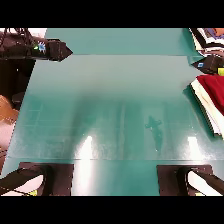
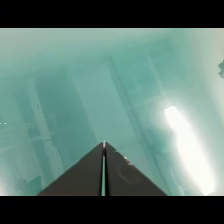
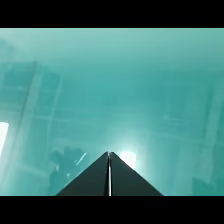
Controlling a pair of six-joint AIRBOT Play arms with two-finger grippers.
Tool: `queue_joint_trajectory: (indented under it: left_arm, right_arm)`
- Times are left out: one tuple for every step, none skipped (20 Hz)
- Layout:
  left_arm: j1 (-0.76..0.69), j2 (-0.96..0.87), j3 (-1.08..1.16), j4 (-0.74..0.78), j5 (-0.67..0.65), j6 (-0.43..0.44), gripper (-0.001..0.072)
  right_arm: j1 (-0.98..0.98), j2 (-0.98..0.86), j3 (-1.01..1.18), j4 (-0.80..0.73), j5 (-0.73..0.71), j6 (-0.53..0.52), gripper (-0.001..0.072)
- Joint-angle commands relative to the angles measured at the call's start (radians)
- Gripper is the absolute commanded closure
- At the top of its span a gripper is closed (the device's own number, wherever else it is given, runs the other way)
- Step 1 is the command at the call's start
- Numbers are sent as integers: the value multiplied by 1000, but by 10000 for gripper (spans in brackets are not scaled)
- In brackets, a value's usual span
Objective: Fold the shirts.
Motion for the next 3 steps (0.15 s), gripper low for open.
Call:
queue_joint_trajectory:
  left_arm:
    - [0,0,1,-1,4,0,680]
    - [0,0,1,-1,4,0,680]
    - [0,0,1,-1,4,0,680]
  right_arm:
    - [43,0,1,3,-13,-5,697]
    - [43,0,1,3,-13,-5,697]
    - [43,0,1,3,-14,-5,698]
